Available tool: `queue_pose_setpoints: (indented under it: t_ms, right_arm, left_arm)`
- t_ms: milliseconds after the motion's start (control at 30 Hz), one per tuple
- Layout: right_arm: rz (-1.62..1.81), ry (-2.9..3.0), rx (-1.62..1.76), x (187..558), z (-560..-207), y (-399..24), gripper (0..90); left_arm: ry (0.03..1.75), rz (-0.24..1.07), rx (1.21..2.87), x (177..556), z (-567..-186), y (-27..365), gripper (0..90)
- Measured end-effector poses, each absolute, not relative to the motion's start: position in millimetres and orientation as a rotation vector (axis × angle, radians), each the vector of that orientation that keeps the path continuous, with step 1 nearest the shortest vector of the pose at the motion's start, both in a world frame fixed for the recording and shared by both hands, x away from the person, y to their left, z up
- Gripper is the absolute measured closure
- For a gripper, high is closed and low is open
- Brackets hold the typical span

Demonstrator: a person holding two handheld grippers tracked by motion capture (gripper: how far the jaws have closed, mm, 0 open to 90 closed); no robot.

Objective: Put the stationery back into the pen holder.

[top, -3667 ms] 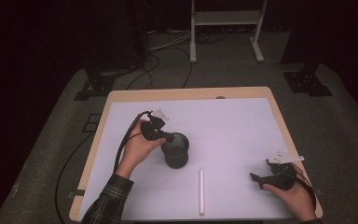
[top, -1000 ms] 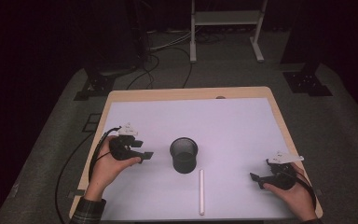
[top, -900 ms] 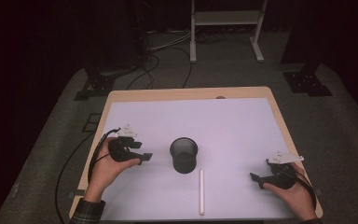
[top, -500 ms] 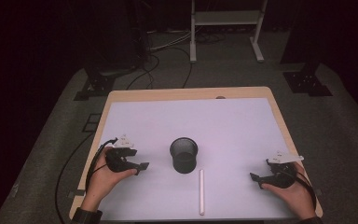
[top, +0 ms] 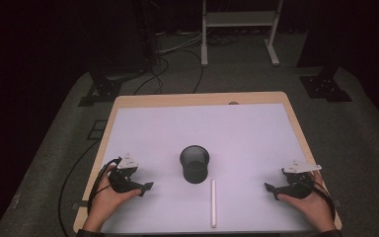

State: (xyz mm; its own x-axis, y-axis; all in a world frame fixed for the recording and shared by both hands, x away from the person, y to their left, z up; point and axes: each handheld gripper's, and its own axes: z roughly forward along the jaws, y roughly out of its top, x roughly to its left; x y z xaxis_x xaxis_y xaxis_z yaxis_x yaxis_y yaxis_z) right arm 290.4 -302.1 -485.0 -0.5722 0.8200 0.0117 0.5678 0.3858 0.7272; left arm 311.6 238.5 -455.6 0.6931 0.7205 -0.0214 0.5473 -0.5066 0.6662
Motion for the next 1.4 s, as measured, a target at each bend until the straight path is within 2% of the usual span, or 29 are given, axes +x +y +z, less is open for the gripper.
queue_pose_setpoints:
  t_ms: [300, 400, 433, 467, 633, 1000, 1400]
  right_arm:
    - [0.997, 2.297, 1.218, 290, -485, -302, 9.4]
    - [0.989, 2.289, 1.229, 289, -483, -301, 13.2]
    - [0.981, 2.284, 1.241, 287, -481, -301, 19.1]
    - [0.981, 2.284, 1.241, 287, -481, -301, 19.1]
    - [0.944, 2.304, 1.263, 283, -475, -301, 30.8]
    - [0.979, 2.298, 1.295, 280, -465, -291, 33.9]
    - [1.016, 2.351, 1.212, 285, -454, -259, 35.2]
  left_arm:
    - [0.972, 0.402, 2.254, 306, -471, 241, 9.3]
    - [0.969, 0.411, 2.243, 305, -472, 241, 8.2]
    - [0.968, 0.414, 2.243, 306, -473, 242, 5.9]
    - [0.972, 0.417, 2.237, 306, -474, 242, 5.9]
    - [0.975, 0.419, 2.207, 306, -478, 245, 0.8]
    - [0.96, 0.424, 2.185, 306, -480, 247, 0.3]
    - [0.961, 0.422, 2.185, 306, -480, 247, 0.3]
